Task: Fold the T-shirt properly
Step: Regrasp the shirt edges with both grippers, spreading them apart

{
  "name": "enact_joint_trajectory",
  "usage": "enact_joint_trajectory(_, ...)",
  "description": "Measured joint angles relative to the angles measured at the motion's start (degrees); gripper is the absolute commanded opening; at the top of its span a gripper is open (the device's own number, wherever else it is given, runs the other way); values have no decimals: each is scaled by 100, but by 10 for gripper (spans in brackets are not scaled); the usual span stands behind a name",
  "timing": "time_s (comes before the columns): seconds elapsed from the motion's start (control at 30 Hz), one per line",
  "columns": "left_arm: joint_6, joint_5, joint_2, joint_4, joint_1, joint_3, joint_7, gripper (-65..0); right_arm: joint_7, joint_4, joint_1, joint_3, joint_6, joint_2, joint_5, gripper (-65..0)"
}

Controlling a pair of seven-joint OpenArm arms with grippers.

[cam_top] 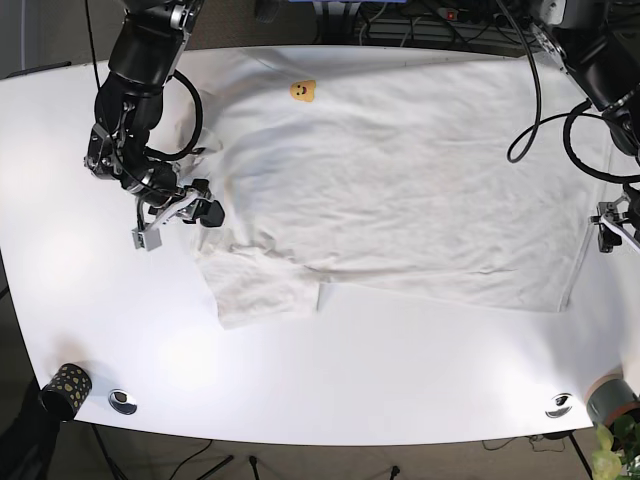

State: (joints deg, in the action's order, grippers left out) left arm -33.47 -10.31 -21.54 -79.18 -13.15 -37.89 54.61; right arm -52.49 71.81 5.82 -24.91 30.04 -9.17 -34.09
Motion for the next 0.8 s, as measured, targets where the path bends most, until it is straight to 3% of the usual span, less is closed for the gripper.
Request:
enact_joint_trajectory(0.07,2,11,2,407,-195,4,0,-260,-13,2,-9,0,-4,-24,70,-610)
enact_joint_trajectory(0.13,4,-13,7,822,-413,7,-13,-260,-26,-4,4,2,-59,-35,105,-650)
enact_joint_trajectory(0.23,4,33,2,1475,-743,66,-179,-260,-24,-17,9,37,-22,-90,103,-650)
enact_joint_trajectory(0.4,42,636,-24,2658,-1298,787,-1043,-260,-55,-20,7,48,0,-149,118,-650)
enact_joint_trajectory(0.57,37,717,9,3650,-1731,1145,-1552,-260,-55,-22,9,48,0,-149,118,-650)
enact_joint_trajectory(0.8,437,824,-334,4406,-1912,1169,-2142,-260,-50,-22,7,48,0,-155,120,-650)
